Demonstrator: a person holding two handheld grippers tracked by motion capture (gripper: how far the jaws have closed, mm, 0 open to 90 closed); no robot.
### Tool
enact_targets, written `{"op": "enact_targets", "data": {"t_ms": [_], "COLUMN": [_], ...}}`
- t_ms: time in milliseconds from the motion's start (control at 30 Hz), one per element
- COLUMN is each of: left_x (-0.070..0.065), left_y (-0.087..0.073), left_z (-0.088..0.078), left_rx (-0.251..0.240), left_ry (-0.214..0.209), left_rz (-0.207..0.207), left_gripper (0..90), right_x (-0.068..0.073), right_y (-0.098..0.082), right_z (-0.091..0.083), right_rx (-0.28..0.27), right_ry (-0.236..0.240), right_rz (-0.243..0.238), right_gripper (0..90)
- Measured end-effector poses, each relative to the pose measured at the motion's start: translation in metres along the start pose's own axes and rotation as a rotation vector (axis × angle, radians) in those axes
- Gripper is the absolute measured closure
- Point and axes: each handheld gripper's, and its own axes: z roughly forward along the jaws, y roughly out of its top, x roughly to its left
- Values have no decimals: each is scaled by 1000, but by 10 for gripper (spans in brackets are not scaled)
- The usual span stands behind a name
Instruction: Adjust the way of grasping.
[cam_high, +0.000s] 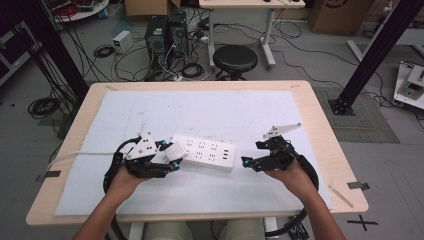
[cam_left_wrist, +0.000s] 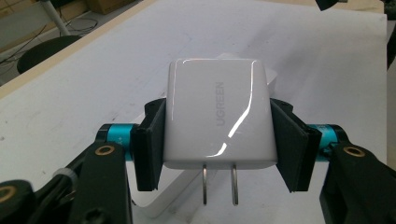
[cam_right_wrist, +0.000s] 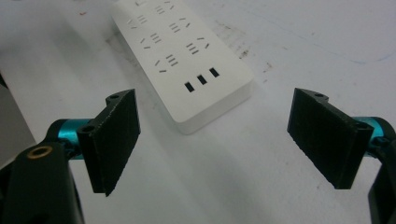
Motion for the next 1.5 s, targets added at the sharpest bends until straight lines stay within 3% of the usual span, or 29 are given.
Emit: {"op": "enact_targets", "data": {"t_ms": [100,467,600,933,1267,1500], "left_x": [-3,-12,-13,-19,-21,-24], "left_y": [0,-3,-5,-6,-1,3], "left_z": [3,17,22,35,44,50], "left_rx": [8,-2,-2,-12,-25,-32], "left_ry": [-12,-95,-111,-150,-168,-183], "left_rz": [25,122,147,273,283,282], "left_gripper": [425,425,425,425,425,425], "right_x": [1,10,13,21,29,31], "right_y": [2,5,5,11,16,19], "right_z": [3,16,21,30,40,47], "right_rx": [5,-2,6,22,52,56], "right_ry": [12,136,157,232,312,376], "right_rz": [-4,38,42,70,93,146], "right_gripper": [173,173,173,174,173,174]}}
